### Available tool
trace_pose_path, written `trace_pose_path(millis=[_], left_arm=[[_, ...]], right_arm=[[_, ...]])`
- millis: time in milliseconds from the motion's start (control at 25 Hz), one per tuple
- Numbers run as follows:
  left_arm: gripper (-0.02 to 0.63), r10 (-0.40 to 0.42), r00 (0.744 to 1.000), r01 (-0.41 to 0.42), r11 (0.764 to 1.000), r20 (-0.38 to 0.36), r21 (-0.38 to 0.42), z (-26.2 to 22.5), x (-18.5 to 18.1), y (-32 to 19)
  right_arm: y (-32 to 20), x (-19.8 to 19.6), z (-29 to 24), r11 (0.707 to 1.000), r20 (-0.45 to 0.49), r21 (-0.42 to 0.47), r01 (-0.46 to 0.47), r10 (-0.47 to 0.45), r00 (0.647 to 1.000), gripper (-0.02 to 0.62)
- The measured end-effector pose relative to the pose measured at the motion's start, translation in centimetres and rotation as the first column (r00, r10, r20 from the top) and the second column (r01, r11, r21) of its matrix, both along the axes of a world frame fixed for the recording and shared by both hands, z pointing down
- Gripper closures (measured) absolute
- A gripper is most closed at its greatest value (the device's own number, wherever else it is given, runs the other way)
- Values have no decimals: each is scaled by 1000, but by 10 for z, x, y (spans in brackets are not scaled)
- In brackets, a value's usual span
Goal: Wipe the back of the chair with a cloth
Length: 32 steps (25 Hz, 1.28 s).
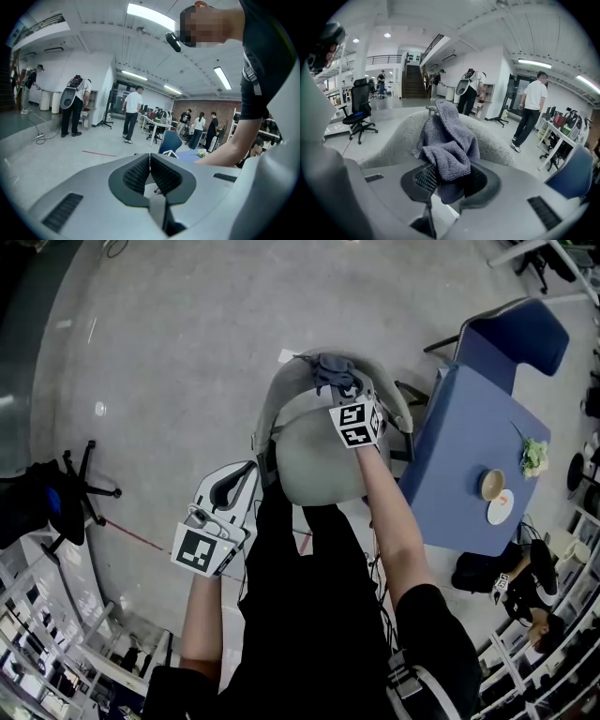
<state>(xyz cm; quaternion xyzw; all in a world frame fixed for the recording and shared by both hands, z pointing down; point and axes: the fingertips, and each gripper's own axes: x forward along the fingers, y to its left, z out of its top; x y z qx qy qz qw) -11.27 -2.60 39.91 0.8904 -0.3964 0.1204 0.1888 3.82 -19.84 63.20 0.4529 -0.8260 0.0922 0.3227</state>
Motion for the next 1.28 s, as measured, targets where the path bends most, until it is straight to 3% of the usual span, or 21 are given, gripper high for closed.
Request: trace_pose_path(millis=[440,680,1280], left_arm=[[580,-25,999,26,1000,-27,12,-9,7,-6],[580,16,1000,-16,1000,8,3,0,10,-2],[580,23,1000,-23,1000,11,-5,6,12,-4]], right_arm=[[1,28,1,999,-10,0,-43,43,999,471],[3,40,7,997,5,-12,-81,81,997,471],[13,71,24,988,1,-50,-147,147,989,471]])
